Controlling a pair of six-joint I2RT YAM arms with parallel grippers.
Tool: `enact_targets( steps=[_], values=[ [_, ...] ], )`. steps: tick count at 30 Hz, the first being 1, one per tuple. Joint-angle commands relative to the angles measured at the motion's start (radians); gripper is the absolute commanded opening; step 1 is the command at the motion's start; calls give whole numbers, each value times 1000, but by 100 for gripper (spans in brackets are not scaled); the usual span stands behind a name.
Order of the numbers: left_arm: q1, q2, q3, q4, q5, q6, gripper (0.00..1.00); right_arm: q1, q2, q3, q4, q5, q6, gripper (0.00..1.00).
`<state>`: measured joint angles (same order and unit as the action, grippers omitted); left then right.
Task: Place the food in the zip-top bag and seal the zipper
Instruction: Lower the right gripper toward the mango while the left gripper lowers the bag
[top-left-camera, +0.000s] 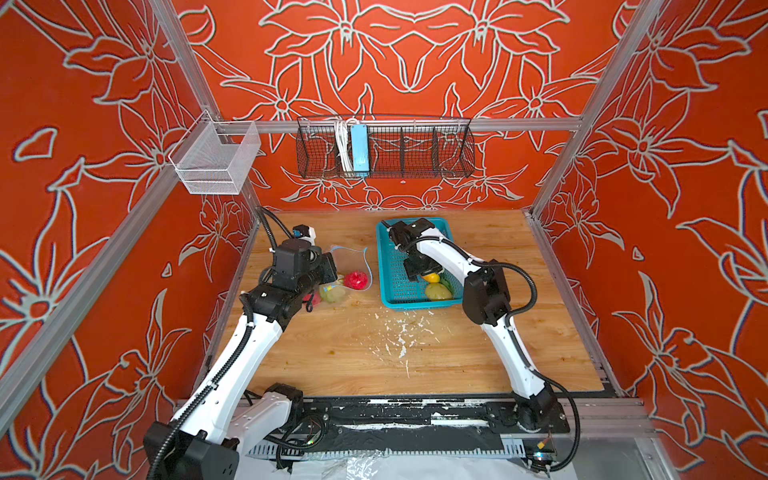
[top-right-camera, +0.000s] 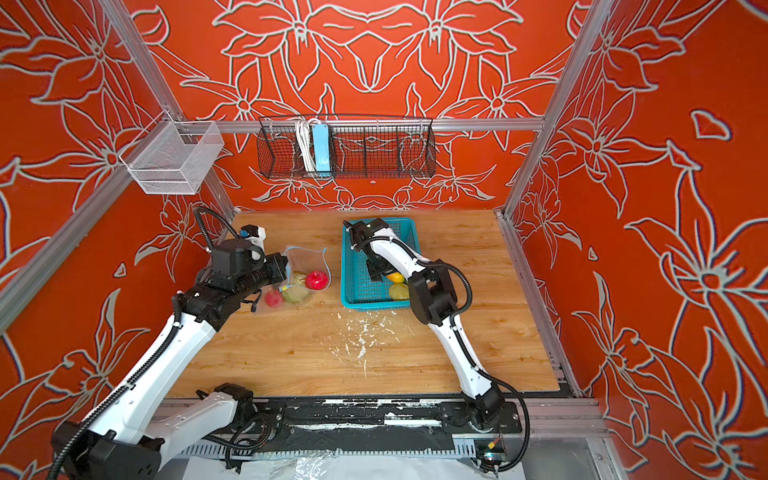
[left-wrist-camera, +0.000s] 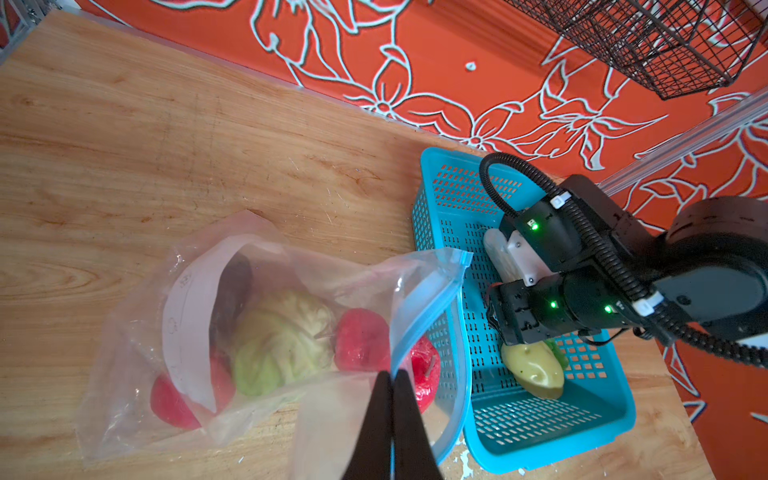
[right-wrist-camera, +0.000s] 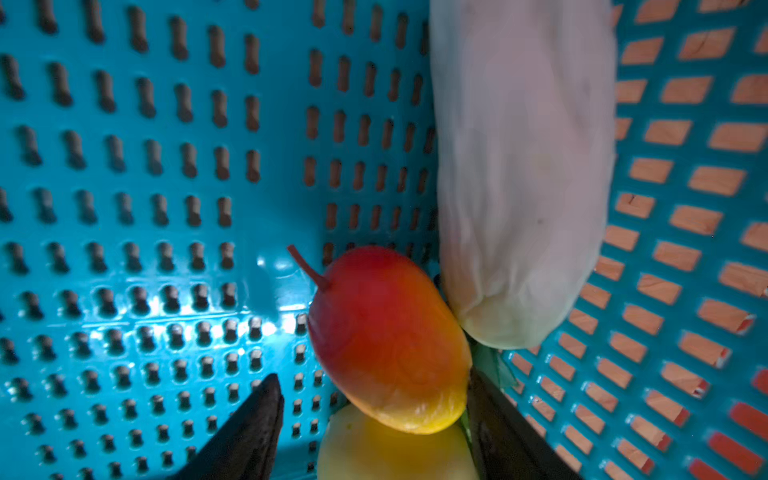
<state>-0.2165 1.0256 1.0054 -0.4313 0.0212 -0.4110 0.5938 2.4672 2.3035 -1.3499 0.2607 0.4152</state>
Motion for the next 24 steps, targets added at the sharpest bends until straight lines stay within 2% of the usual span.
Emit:
enact_targets(
  steps=[1, 4, 9, 11, 14, 18, 19, 21, 24],
  values=[
    [-9, -15, -6, 4, -21, 9, 0, -7, 32, 27, -8, -25, 6, 64],
    [-17, -25, -7, -1, -30, 15, 0, -8, 29, 22, 5, -44, 12, 53],
    [-32, -31, -6, -13, -52, 31, 0, -8, 42, 28, 13, -55, 20, 44],
    [-41, -31, -3, -13, -52, 37, 0, -8, 51, 24, 18, -51, 25, 44],
    [-43, -68, -5, -7, -47, 35, 0, -9, 72, 37, 5, -51, 30, 57],
    [-42, -75, -5, -6, -41, 32, 0, -10, 88, 51, 23, -61, 18, 61],
    [-43, -78, -5, -6, -41, 32, 0, -10, 94, 62, 23, -63, 15, 60],
    [-43, -83, -6, -6, -43, 33, 0, -10, 98, 79, 31, -88, 10, 50],
    [-38, -85, -4, -9, -45, 32, 0, -11, 74, 41, 104, -119, 9, 49]
  ],
)
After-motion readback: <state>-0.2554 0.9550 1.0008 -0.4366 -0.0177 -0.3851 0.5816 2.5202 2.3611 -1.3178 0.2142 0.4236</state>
